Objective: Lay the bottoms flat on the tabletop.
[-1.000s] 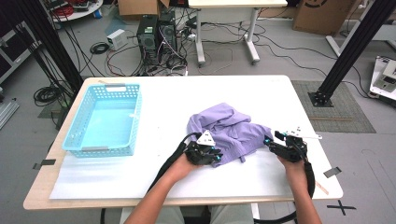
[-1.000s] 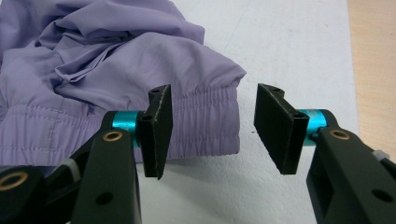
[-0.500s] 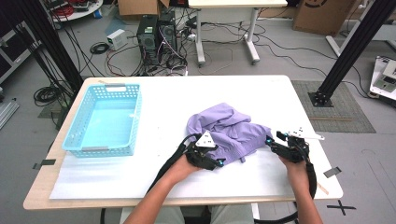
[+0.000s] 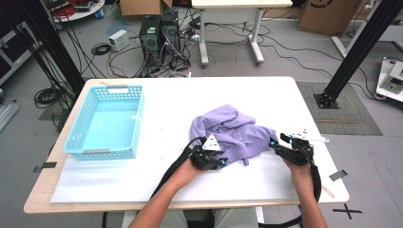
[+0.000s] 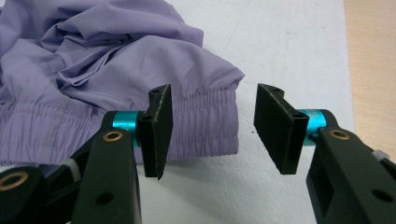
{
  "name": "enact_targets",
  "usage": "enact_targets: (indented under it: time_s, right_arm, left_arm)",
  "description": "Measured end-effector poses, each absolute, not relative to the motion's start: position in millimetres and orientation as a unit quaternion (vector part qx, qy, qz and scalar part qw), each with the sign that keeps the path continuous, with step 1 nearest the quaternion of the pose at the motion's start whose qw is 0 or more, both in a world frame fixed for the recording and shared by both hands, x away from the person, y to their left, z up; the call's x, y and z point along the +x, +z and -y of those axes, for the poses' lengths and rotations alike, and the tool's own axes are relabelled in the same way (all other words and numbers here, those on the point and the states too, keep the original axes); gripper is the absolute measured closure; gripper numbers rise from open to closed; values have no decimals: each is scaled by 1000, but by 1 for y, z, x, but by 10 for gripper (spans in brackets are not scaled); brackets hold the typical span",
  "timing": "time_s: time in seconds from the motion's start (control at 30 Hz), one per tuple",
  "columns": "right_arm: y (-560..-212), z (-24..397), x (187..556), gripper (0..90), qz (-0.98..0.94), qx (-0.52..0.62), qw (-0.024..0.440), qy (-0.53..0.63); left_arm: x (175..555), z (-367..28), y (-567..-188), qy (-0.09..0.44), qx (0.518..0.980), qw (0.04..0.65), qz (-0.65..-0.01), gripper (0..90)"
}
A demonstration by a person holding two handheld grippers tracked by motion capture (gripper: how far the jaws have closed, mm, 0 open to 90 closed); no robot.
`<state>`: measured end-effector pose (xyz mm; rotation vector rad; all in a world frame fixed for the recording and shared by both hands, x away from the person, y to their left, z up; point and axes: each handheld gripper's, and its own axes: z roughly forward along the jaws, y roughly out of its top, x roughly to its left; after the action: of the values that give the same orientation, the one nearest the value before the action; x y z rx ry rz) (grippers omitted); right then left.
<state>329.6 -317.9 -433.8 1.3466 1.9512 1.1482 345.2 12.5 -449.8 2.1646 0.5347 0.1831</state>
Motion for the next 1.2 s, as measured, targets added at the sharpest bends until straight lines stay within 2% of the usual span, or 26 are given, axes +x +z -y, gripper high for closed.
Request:
enact_targets:
  time_s: [0.1,0.27,0.37,0.53,0.67,0.83,0.97,1.0,1.1,1.2]
  right_arm:
    - [-434,319,330,480,-716,498,250,422]
    - [-434,321,330,480,-714,501,250,421]
    - [-434,323,330,481,-711,503,250,423]
    - [-434,325,330,497,-709,508,248,421]
    - [-434,326,332,562,-713,506,244,419]
    - [-436,320,338,658,-736,486,228,412]
    - [-435,303,345,673,-771,444,209,405]
    - [-435,298,347,665,-779,436,204,402]
    - [-436,285,351,524,-795,408,199,404]
    - [-438,272,352,440,-808,374,193,414]
  left_arm:
    - [346,-13,-449,72,866,444,-218,748]
    - [352,-23,-429,39,811,534,-235,782]
    - [357,-26,-414,38,790,563,-239,784]
    - [376,-29,-395,76,762,576,-287,785]
    - [401,-34,-386,107,733,581,-337,786]
    - [431,-48,-386,133,702,575,-399,786]
    - [444,-58,-391,143,692,568,-422,785]
    - [445,-59,-391,146,690,567,-425,785]
    - [452,-64,-393,153,683,566,-435,785]
    - [458,-68,-393,153,678,568,-441,785]
